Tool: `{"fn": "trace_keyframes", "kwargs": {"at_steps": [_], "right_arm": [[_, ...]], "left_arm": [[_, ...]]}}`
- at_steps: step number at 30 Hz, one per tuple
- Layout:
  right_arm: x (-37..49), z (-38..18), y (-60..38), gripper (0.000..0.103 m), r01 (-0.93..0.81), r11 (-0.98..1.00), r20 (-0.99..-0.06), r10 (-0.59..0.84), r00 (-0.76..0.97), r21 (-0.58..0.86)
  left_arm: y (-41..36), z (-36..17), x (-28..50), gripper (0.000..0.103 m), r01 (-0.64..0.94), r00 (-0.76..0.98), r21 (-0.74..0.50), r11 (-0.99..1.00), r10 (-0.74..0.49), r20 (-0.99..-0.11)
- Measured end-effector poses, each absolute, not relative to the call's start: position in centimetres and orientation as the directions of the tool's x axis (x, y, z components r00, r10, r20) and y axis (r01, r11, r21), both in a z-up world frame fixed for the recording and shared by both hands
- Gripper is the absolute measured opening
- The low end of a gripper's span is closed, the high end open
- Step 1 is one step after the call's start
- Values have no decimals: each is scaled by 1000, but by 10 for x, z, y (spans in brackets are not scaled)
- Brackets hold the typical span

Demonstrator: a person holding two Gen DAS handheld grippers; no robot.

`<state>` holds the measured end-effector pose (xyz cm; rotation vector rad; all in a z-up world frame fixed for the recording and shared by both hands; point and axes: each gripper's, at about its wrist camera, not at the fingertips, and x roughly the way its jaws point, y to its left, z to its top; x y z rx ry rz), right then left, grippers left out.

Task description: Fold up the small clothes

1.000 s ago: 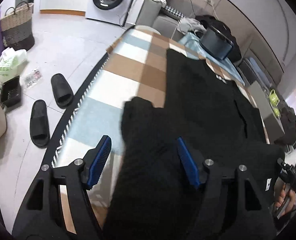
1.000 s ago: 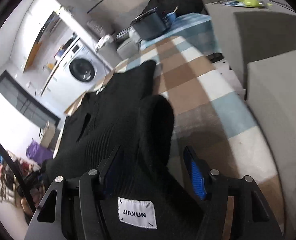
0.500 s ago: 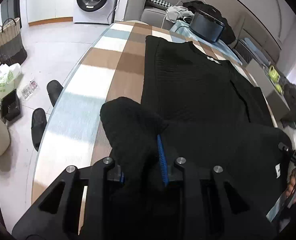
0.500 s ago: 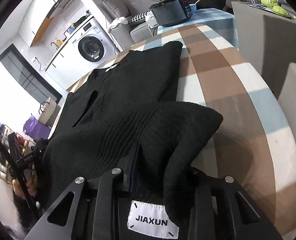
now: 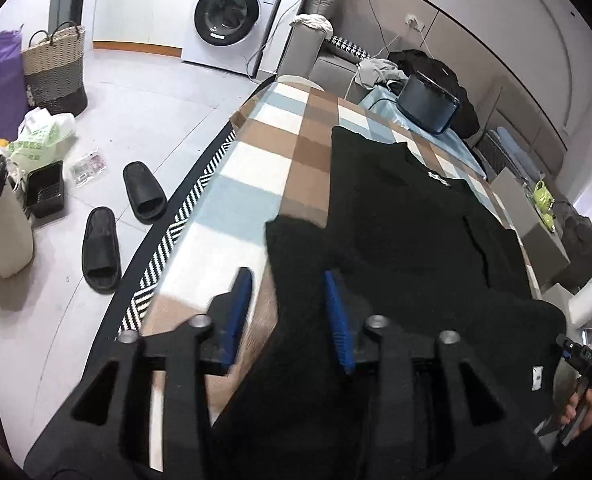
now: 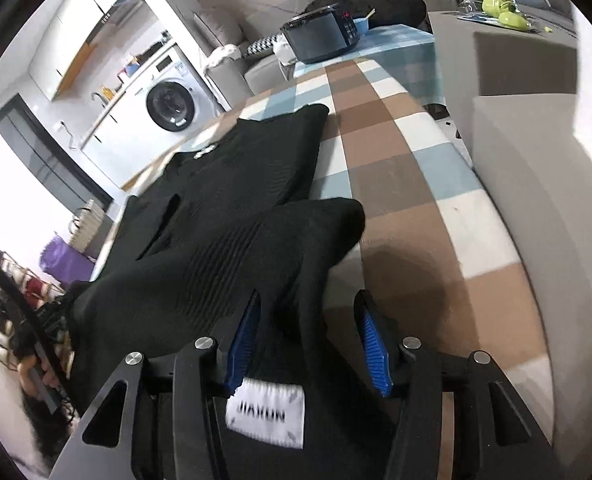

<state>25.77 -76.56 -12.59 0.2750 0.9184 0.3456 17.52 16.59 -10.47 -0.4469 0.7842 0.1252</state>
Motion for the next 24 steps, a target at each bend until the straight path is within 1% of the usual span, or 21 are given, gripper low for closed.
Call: {"fn": "trace_keyframes", "kwargs": {"at_steps": [1,2,3,9,13,14,15,16,17,18,19,20,21,23,24], "right_arm": [[252,-125,-768,58,-179,908,-720,411,559,379],[246,-125,-771,66,-182,906,-719,415,558,382],[239,-125,-775,69,-179,904,-718,417,557,387],[215,-133,-776,69,-199,897,-720,436,540,395],[217,-137,-772,69,-188,914,-733,402,549,360],[217,-138,-771,69,-176,921,-739,384,554,346],[218,-139,-772,67,-175,922,-736,381,559,345],[218,-139,-772,60,-175,922,-732,382,565,346],[218,-138,-771,47,-181,919,-728,388,565,349],[217,-137,-769,40,-208,913,-722,405,562,350],[216,-136,-765,23,-234,910,-715,415,563,343],[215,-133,-761,9,-264,906,-705,423,569,331],[214,-129,-759,6,-285,902,-695,432,575,325],[212,-120,-758,5,-298,898,-663,439,606,323],[211,-111,-761,5,-285,901,-631,433,644,327]], "left_arm": [[167,-105,167,49,-277,703,-344,897,-55,-709],[168,-106,160,49,-282,699,-346,895,-56,-713],[168,-108,152,49,-284,686,-346,894,-62,-725],[154,-122,132,49,-271,639,-309,912,-70,-766],[149,-130,136,49,-279,616,-313,908,-81,-784],[148,-130,135,47,-280,621,-323,904,-86,-779],[147,-130,137,35,-276,627,-330,903,-91,-774],[146,-130,139,17,-270,631,-333,903,-95,-770],[145,-130,139,11,-262,633,-332,906,-99,-768],[146,-130,140,6,-263,636,-333,905,-97,-766],[147,-128,141,5,-267,644,-341,901,-96,-759],[148,-126,140,5,-268,655,-351,897,-97,-749],[150,-121,140,5,-270,672,-357,894,-90,-735],[152,-111,138,5,-267,702,-367,891,-81,-708],[153,-103,138,5,-264,723,-376,888,-76,-686]]}}
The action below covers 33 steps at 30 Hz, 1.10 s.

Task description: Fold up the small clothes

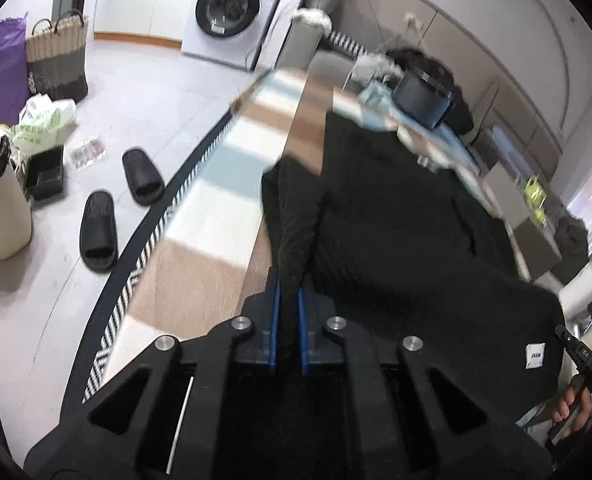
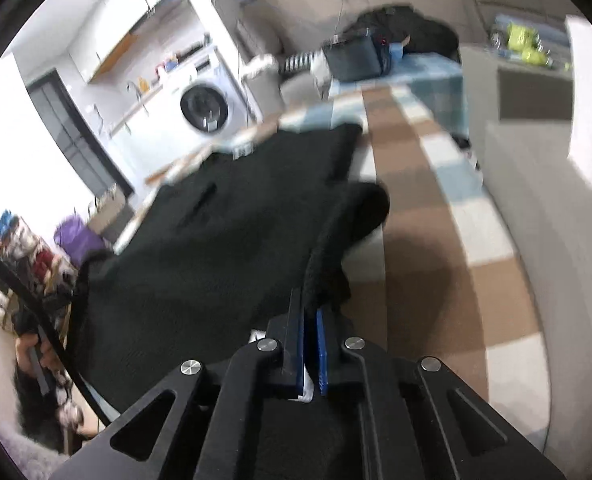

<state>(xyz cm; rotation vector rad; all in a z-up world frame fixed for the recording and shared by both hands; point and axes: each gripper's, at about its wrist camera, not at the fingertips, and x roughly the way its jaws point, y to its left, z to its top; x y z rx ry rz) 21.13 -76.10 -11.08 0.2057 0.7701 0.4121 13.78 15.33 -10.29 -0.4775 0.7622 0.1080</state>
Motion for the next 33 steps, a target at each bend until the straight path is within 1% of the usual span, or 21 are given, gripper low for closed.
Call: {"fn": "trace_keyframes", "kwargs": {"at_steps": [3,6,9,12,14,17,18,19,20,21,22,23,24,25,28,33], "right_arm": [[212,-86,-770,4,-285,885,-543,453,708,368],[219,-62,-771,4,-291,883,-476,448,757,369],[235,-46,-767,4,-289,883,-442,440,781,369],[260,-51,-763,4,-242,900,-469,401,787,362],[282,-69,-765,4,-188,900,-526,387,757,393],[299,-97,-764,5,-118,920,-614,341,712,375],[302,-104,-765,7,-101,921,-628,333,703,375],[304,-112,-767,13,-75,919,-650,330,684,388],[305,-117,-770,18,-56,911,-665,340,665,409],[303,-121,-772,22,-58,902,-664,358,656,428],[300,-124,-775,34,-66,892,-661,379,647,447],[295,-126,-778,46,-66,886,-660,390,642,460],[288,-129,-783,49,-63,877,-657,403,637,477],[282,-131,-786,49,-65,868,-651,417,634,493],[263,-137,-796,50,-55,856,-643,426,636,513],[253,-143,-797,50,-82,844,-635,460,621,531]], "left_arm": [[156,-82,143,5,-249,767,-389,887,-65,-639],[160,-62,161,5,-235,797,-379,895,-45,-602],[167,-52,185,5,-236,810,-383,893,-38,-586],[177,-62,215,5,-259,788,-388,884,-38,-614],[181,-76,231,5,-274,762,-396,877,-53,-645],[184,-101,249,5,-306,701,-401,863,-80,-709],[184,-106,252,6,-317,689,-402,859,-83,-720],[183,-109,251,13,-320,686,-403,858,-83,-722],[182,-110,250,18,-321,683,-395,861,-79,-726],[179,-111,247,28,-327,679,-375,867,-61,-732],[178,-111,242,41,-337,677,-362,869,-44,-735],[178,-113,237,46,-346,677,-358,867,-34,-735],[178,-114,230,53,-348,681,-366,863,-36,-732],[178,-116,222,56,-352,677,-372,859,-41,-735],[178,-123,201,56,-381,655,-368,848,-33,-755],[173,-133,180,56,-376,629,-359,854,-50,-776]]}}
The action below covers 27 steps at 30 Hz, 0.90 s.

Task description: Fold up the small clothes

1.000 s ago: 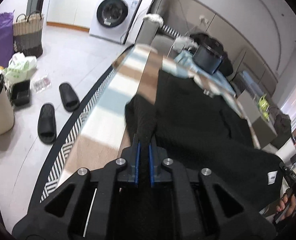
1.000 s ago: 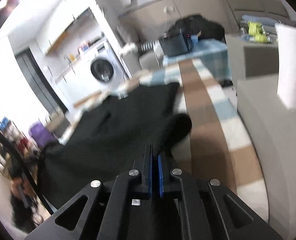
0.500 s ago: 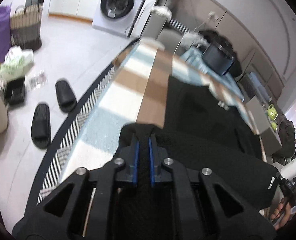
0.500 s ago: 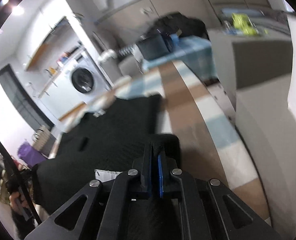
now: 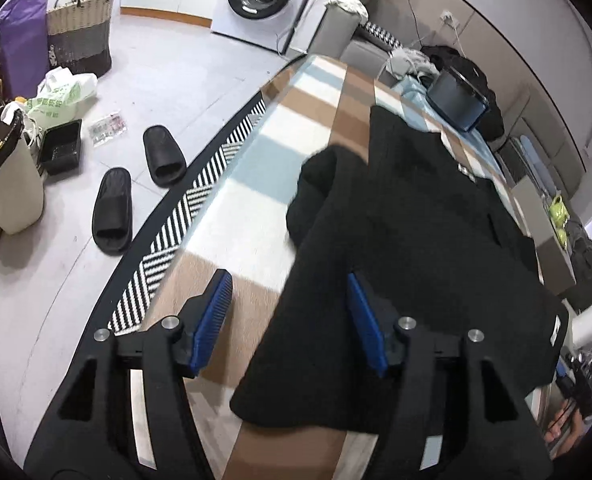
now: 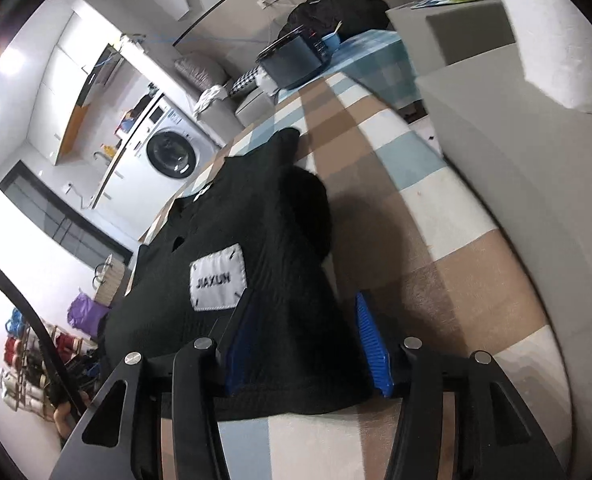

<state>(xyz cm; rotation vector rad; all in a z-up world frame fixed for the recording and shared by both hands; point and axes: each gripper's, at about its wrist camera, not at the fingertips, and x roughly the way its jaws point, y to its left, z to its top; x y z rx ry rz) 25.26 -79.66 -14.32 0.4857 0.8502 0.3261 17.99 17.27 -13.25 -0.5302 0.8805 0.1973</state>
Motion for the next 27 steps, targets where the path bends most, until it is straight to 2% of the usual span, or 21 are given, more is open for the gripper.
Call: {"fn": "trace_keyframes", "kwargs": {"at_steps": [3,5,8,11,13,16,18,19,20,22,27], "right_arm": [[255,-139,-782,50,-126,861,-644,458,613,493],[255,-138,-776,37,-154,863,-640,467,611,482],[252,-137,-772,35,-176,860,-638,480,602,480],[248,-136,-774,35,-185,845,-625,501,598,501],[251,-136,-775,35,-186,840,-622,509,595,509],[254,-137,-773,35,-182,841,-626,507,593,509],[254,-134,-770,35,-194,842,-620,508,598,503],[253,-132,-768,29,-206,842,-615,511,601,498],[251,-130,-767,16,-216,847,-613,506,607,486],[248,-126,-766,5,-225,866,-611,479,630,447],[246,-122,-777,4,-215,848,-571,493,656,485]], "left_arm": [[167,-135,173,56,-360,626,-348,865,-53,-778],[164,-135,171,56,-359,627,-333,872,-39,-778],[161,-136,170,56,-351,631,-330,876,-39,-775],[161,-134,170,39,-335,642,-351,874,-61,-764],[159,-132,169,21,-317,651,-364,876,-78,-755],[152,-126,168,6,-292,667,-338,895,-63,-742],[150,-121,167,4,-283,682,-334,899,-55,-729],[151,-119,166,4,-282,688,-334,899,-53,-724],[151,-117,165,4,-282,692,-334,899,-51,-720],[153,-114,164,4,-286,697,-347,893,-55,-715],[160,-106,162,3,-288,722,-379,880,-61,-689]]}}
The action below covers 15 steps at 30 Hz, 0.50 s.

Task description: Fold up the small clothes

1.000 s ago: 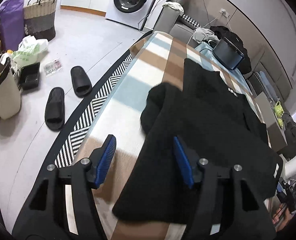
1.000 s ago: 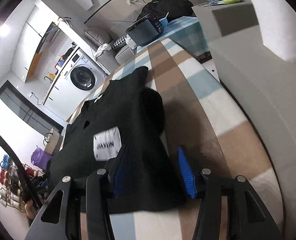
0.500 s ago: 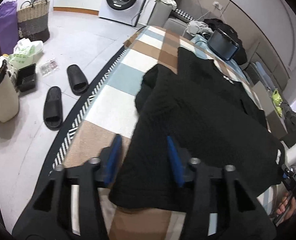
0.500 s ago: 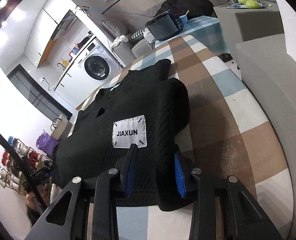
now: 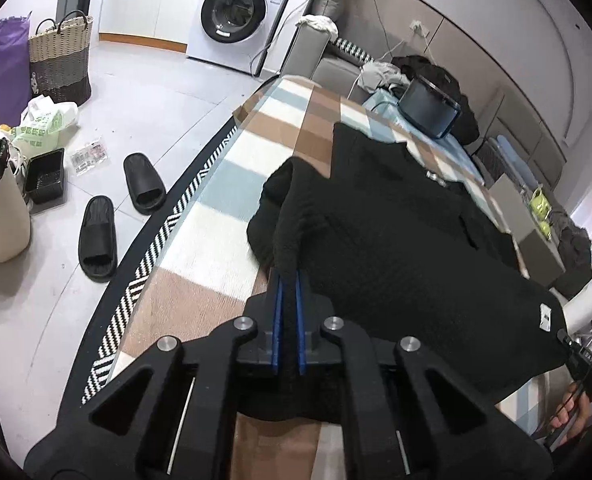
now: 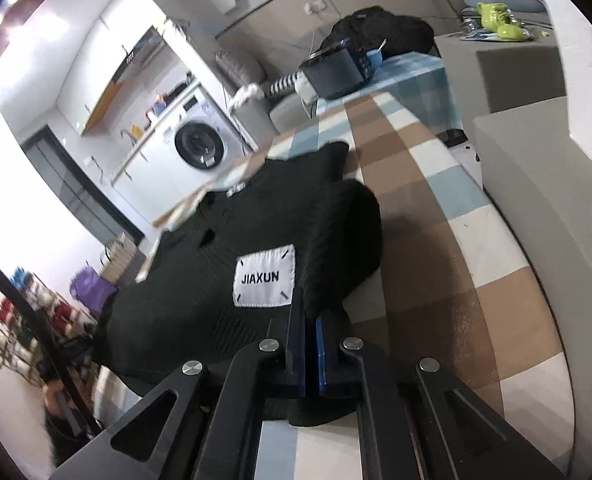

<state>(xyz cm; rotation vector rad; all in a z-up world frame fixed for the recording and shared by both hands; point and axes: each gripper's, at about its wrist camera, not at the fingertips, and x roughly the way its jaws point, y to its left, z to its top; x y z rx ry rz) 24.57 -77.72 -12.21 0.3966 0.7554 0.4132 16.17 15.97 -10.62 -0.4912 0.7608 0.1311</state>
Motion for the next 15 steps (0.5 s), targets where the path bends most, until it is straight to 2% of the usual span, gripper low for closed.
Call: {"fn": "trace_keyframes", "kwargs": {"at_steps": [9,11,15], "right_arm": [[287,-80,-769,3,-207,878,-522,430,737,431],[301,-74,-765,3,-190,879,-514,418,749,438],[318,-91,-765,3,-116,886,-569,383,728,448]], "left_arm": [[169,-52,217,2,-258,808,-376,890,-14,-589],[171,-47,231,2,-281,806,-351,893,21,-591],[185,-63,247,2,-338,761,-329,882,50,-647]]}}
